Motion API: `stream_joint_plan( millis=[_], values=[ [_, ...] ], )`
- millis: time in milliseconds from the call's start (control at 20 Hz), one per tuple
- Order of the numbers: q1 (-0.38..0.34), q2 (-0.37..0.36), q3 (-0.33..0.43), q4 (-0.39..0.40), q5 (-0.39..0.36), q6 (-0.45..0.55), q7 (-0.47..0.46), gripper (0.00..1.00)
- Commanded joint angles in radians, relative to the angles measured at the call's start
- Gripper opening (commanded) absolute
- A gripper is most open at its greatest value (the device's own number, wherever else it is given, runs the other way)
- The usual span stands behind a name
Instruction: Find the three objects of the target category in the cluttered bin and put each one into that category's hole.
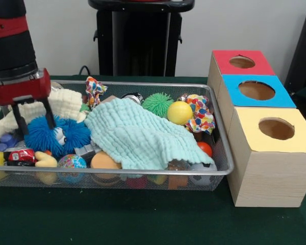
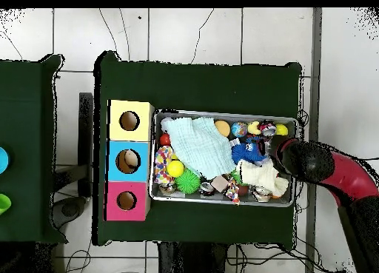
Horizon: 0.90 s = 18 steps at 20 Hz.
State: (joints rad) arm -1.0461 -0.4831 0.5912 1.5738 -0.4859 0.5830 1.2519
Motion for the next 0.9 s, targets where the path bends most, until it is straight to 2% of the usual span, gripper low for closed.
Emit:
stream_joint_plan(
  millis=[50, 400, 900],
  values=[
    [-0.013, 0.126, 0.005, -0.029, -0.053, -0.06, -0.04, 1.0],
    [-0.029, 0.221, 0.02, -0.062, -0.062, -0.117, -0.053, 1.0],
    [-0.035, 0.262, 0.02, -0.081, -0.059, -0.136, -0.056, 1.0]
  ],
)
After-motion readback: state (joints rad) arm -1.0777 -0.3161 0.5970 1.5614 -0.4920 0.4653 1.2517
